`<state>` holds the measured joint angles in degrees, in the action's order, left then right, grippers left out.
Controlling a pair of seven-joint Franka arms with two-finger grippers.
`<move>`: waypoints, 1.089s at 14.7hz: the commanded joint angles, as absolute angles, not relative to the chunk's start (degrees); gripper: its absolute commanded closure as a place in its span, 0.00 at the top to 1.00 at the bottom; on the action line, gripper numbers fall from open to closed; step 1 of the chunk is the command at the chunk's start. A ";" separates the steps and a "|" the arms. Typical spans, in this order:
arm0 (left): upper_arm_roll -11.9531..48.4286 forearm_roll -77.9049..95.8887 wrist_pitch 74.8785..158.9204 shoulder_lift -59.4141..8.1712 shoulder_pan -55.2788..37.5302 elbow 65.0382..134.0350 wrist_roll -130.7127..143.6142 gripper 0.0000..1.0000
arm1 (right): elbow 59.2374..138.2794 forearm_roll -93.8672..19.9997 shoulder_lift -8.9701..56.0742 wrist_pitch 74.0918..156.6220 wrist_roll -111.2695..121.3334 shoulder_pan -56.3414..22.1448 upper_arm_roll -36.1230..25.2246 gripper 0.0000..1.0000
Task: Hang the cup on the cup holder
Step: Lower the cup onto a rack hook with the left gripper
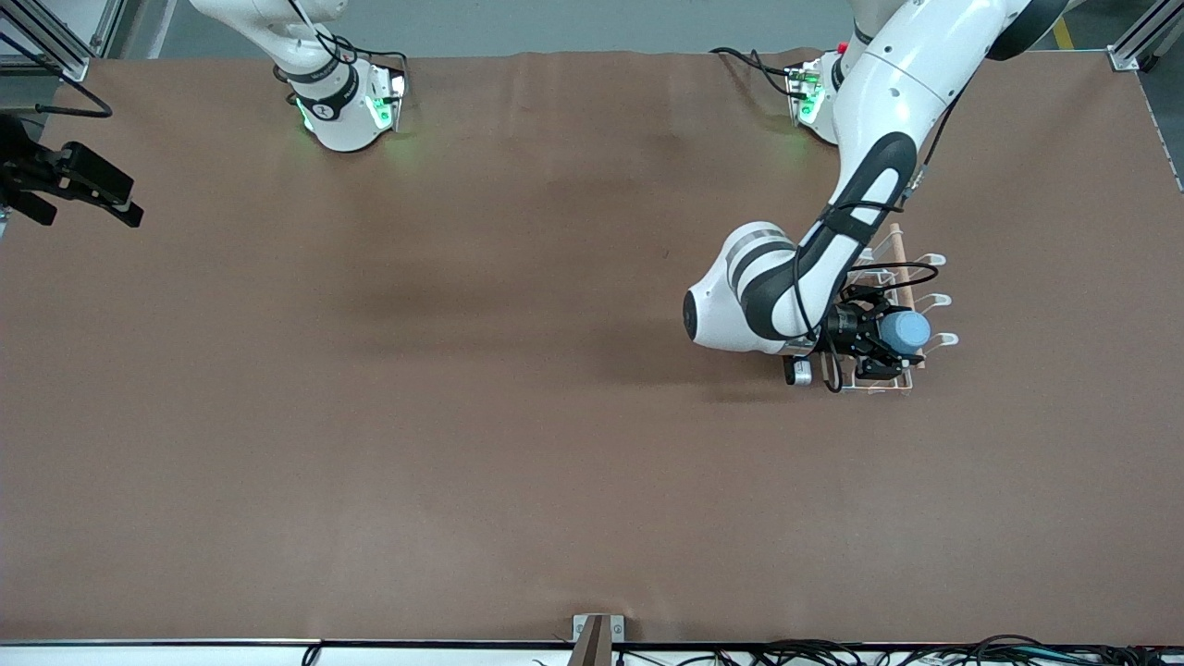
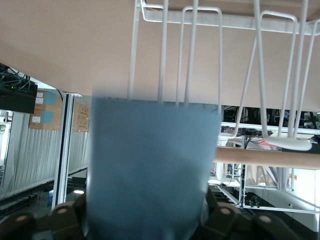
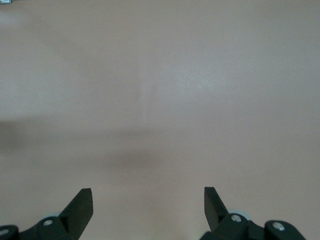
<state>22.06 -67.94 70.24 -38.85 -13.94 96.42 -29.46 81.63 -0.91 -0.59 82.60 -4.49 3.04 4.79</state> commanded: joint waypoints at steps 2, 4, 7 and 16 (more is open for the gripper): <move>22.32 -68.56 69.96 -38.50 -13.71 95.54 -27.34 1.00 | 82.62 -1.32 -1.32 83.32 -5.01 3.69 5.19 0.99; 22.32 -67.16 69.52 -37.88 -13.88 93.79 -25.85 1.00 | 82.62 -1.41 -1.32 83.32 -5.01 3.69 5.19 0.99; 22.41 -63.21 69.17 -34.90 -13.80 88.97 -22.60 1.00 | 82.62 -1.41 -1.32 83.32 -5.01 3.69 5.19 0.99; 23.12 -50.11 71.97 -33.93 -13.80 65.77 -0.64 1.00 | 82.62 -1.41 -1.32 83.32 -5.10 3.78 5.19 0.99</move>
<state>22.58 -51.90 70.65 -33.35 -13.88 71.28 -4.62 81.70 -0.91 -0.59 82.78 -4.49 3.04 4.77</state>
